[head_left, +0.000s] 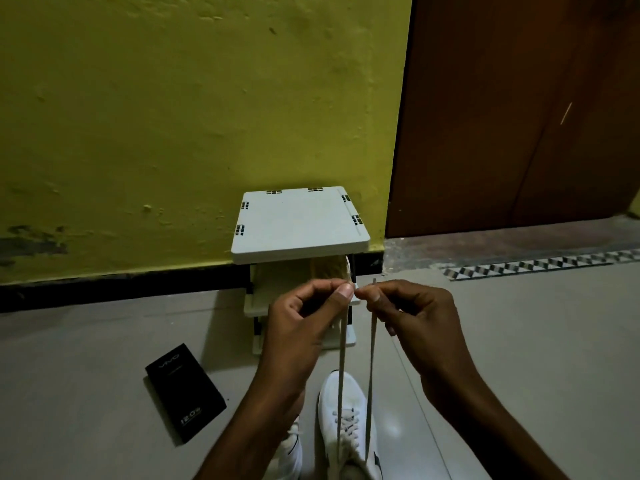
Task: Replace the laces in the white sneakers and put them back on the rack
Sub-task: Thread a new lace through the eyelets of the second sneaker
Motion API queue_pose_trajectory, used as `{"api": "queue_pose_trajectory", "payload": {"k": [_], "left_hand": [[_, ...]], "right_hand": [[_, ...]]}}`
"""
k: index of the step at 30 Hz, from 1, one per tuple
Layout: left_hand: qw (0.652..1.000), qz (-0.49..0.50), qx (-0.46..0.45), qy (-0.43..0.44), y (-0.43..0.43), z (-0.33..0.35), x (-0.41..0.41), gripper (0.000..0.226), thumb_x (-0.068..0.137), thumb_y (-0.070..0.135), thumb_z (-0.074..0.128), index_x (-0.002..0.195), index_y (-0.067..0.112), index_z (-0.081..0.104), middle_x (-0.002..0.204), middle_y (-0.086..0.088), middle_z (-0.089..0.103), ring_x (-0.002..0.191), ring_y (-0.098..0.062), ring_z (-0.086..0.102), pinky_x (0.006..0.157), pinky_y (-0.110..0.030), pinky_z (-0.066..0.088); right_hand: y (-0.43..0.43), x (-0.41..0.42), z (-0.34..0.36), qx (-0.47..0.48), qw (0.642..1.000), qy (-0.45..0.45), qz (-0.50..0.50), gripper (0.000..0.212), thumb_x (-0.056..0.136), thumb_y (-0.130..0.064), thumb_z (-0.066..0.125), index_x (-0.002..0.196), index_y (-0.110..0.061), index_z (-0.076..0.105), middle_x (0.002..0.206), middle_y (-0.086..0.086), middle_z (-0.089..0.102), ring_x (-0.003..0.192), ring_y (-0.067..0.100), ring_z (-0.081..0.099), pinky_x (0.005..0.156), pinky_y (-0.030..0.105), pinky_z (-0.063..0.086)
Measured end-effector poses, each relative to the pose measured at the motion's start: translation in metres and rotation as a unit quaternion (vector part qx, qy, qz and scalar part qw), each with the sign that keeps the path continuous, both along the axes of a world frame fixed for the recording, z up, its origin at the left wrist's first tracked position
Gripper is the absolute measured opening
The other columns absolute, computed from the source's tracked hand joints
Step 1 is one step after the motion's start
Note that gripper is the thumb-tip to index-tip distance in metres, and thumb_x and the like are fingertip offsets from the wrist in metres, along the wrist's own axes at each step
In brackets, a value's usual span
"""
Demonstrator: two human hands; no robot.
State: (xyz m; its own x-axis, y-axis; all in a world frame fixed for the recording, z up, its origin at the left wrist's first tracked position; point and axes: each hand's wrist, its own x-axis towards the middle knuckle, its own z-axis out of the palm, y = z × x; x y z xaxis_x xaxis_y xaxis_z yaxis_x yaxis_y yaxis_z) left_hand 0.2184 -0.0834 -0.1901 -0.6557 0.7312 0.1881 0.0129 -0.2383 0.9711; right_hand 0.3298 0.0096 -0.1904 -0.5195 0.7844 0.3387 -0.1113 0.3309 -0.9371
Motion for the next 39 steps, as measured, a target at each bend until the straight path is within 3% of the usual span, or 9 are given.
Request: {"api": "queue_pose_trajectory", "payload": {"k": [4, 12, 21, 24, 27, 31, 34, 36, 39], "left_hand": [[1.000, 0.000, 0.008, 0.017, -0.003, -0.001, 0.003, 0.010, 0.087, 0.014, 0.068, 0.095, 0.016, 0.075, 0.093, 0.001, 0.076, 0.091, -0.009, 0.070, 0.073, -0.014, 0.051], [1.000, -0.008, 0.026, 0.007, -0.002, 0.005, 0.009, 0.010, 0.085, 0.016, 0.068, 0.088, 0.021, 0.077, 0.088, 0.002, 0.075, 0.084, -0.005, 0.068, 0.070, -0.012, 0.050], [0.999, -0.003, 0.039, 0.006, -0.004, 0.008, 0.012, 0.011, 0.087, 0.015, 0.066, 0.091, 0.016, 0.075, 0.087, 0.000, 0.075, 0.080, -0.005, 0.068, 0.063, -0.012, 0.049], [0.999, -0.009, 0.026, 0.031, -0.003, 0.004, 0.010, 0.011, 0.088, 0.015, 0.066, 0.095, 0.015, 0.074, 0.090, 0.000, 0.075, 0.085, -0.007, 0.069, 0.067, -0.013, 0.050], [0.994, 0.031, -0.018, 0.101, 0.003, -0.020, -0.001, 0.008, 0.089, 0.015, 0.068, 0.094, 0.016, 0.074, 0.087, 0.003, 0.074, 0.084, -0.008, 0.069, 0.070, -0.015, 0.052], [0.978, 0.069, -0.118, 0.160, 0.009, -0.076, -0.012, 0.007, 0.091, 0.014, 0.067, 0.093, 0.014, 0.074, 0.075, 0.002, 0.071, 0.066, -0.007, 0.066, 0.058, -0.016, 0.050], [0.967, 0.056, -0.189, 0.163, 0.014, -0.118, -0.016, 0.008, 0.091, 0.012, 0.065, 0.093, 0.013, 0.073, 0.077, -0.001, 0.072, 0.069, -0.012, 0.069, 0.069, -0.031, 0.060], [0.959, 0.044, -0.231, 0.158, 0.016, -0.142, -0.018, 0.008, 0.089, 0.014, 0.066, 0.094, 0.017, 0.073, 0.080, 0.001, 0.072, 0.072, -0.012, 0.070, 0.076, -0.040, 0.060], [0.938, 0.004, -0.311, 0.153, 0.016, -0.166, -0.014, 0.024, 0.088, 0.026, 0.066, 0.111, 0.024, 0.062, 0.092, 0.005, 0.070, 0.085, -0.013, 0.068, 0.086, -0.039, 0.056]], "right_hand": [[0.000, 0.001, 0.001, 0.000, 1.000, 0.022, -0.002, 0.011, 0.080, -0.022, 0.073, 0.088, -0.017, 0.078, 0.076, -0.006, 0.074, 0.071, 0.003, 0.066, 0.058, 0.012, 0.048], [0.002, -0.001, 0.002, -0.008, 0.999, 0.041, -0.005, 0.021, 0.074, -0.041, 0.071, 0.084, -0.024, 0.078, 0.079, -0.003, 0.068, 0.079, 0.015, 0.061, 0.067, 0.034, 0.051], [0.001, 0.000, 0.003, -0.004, 0.998, 0.052, 0.017, 0.020, 0.075, -0.037, 0.071, 0.086, -0.023, 0.078, 0.080, 0.000, 0.068, 0.079, 0.015, 0.061, 0.066, 0.022, 0.051], [0.003, 0.002, 0.001, -0.002, 0.999, 0.041, 0.018, 0.014, 0.078, -0.032, 0.071, 0.087, -0.023, 0.078, 0.077, -0.004, 0.072, 0.073, 0.006, 0.064, 0.062, 0.013, 0.048], [0.013, 0.002, -0.020, 0.045, 0.998, -0.042, 0.001, 0.008, 0.086, -0.025, 0.072, 0.085, -0.020, 0.078, 0.067, -0.007, 0.071, 0.062, 0.000, 0.064, 0.060, 0.010, 0.046], [0.032, 0.001, -0.087, 0.115, 0.965, -0.232, -0.040, 0.011, 0.087, -0.030, 0.071, 0.080, -0.024, 0.077, 0.065, -0.013, 0.071, 0.064, -0.004, 0.066, 0.068, 0.019, 0.052], [0.039, 0.004, -0.132, 0.087, 0.943, -0.320, -0.005, 0.012, 0.086, -0.029, 0.072, 0.078, -0.022, 0.077, 0.063, -0.013, 0.069, 0.063, -0.004, 0.064, 0.066, 0.018, 0.048], [0.037, 0.006, -0.152, 0.078, 0.930, -0.357, 0.035, 0.008, 0.087, -0.025, 0.072, 0.088, -0.021, 0.078, 0.071, -0.014, 0.070, 0.064, -0.006, 0.062, 0.066, 0.014, 0.044], [0.031, 0.008, -0.170, 0.044, 0.909, -0.406, 0.083, 0.031, 0.089, -0.020, 0.069, 0.121, -0.020, 0.067, 0.101, -0.006, 0.073, 0.077, 0.001, 0.064, 0.072, 0.010, 0.046]]}}
